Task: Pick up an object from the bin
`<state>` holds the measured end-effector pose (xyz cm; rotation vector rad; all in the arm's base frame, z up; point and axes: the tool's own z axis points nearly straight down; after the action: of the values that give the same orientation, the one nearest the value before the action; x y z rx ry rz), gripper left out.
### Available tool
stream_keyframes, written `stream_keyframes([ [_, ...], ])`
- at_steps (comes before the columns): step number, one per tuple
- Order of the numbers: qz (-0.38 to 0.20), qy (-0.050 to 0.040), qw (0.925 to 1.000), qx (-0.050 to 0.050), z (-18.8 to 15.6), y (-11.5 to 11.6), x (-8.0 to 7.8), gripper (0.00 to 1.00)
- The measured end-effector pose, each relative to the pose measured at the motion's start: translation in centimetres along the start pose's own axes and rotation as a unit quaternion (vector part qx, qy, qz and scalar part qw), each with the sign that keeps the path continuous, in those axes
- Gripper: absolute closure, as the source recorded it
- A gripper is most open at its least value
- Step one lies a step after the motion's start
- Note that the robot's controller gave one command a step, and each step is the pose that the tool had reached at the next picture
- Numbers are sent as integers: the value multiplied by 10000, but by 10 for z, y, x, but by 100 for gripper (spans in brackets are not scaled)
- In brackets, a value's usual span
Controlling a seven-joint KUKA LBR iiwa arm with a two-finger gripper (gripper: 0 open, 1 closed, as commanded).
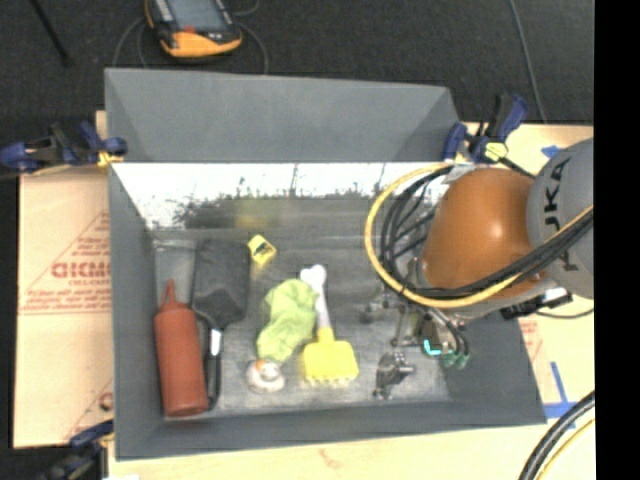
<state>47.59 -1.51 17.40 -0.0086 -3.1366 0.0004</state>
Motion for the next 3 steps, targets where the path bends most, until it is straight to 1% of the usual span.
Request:
stream_keyframes([
  [1,-3,-40,10000,2,-3,0,-2,0],
  [2,-584,-28,9983,7,101,13,-6,100],
  [3,-589,-94,9982,8,101,13,-9,0],
])
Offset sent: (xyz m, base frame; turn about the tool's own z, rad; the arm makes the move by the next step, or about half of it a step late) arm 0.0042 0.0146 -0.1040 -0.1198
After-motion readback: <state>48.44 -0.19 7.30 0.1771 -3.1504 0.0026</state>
